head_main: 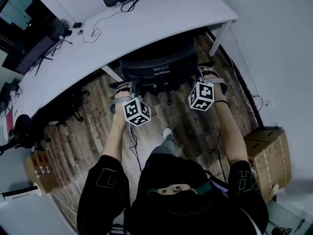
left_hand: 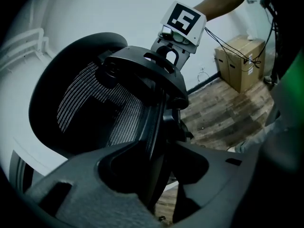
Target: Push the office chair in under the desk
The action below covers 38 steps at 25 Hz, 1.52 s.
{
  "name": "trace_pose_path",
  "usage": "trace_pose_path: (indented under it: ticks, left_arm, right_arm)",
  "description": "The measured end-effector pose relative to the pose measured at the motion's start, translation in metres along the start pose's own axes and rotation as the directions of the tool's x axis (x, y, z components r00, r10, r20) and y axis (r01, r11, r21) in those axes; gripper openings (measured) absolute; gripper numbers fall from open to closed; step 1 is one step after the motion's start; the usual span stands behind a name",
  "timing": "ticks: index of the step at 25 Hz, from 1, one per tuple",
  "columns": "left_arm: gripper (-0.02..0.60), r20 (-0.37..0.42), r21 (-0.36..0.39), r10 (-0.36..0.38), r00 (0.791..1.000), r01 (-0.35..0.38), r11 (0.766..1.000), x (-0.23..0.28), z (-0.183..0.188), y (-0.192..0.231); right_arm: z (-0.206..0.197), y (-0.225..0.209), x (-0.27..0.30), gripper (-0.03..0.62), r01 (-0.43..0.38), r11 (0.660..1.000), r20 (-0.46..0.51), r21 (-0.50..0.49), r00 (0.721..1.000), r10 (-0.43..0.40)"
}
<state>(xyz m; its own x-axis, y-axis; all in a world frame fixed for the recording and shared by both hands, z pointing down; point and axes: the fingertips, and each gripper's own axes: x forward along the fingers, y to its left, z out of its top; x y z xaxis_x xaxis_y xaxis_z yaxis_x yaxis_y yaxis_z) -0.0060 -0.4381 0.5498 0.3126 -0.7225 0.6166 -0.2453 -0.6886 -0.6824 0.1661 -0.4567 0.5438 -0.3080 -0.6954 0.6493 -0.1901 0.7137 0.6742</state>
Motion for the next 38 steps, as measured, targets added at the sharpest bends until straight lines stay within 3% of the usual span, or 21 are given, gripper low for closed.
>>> trace_pose_path:
  ticks: [24, 38]
  left_arm:
    - [0.175, 0.041, 0.051, -0.018, 0.999, 0.016, 0.999, 0.111, 0.026, 0.088]
    - [0.176, 0.003, 0.022, 0.005, 1.0, -0.005, 1.0, 0.162, 0.045, 0.127]
  right_arm:
    - [-0.045, -0.109, 0.092, 0.204, 0.029, 0.999, -0.101, 0.047, 0.995, -0.024]
    - [-0.072, -0.16, 0.13, 0.202, 0.021, 1.0, -0.081, 0.019, 0.996, -0.019]
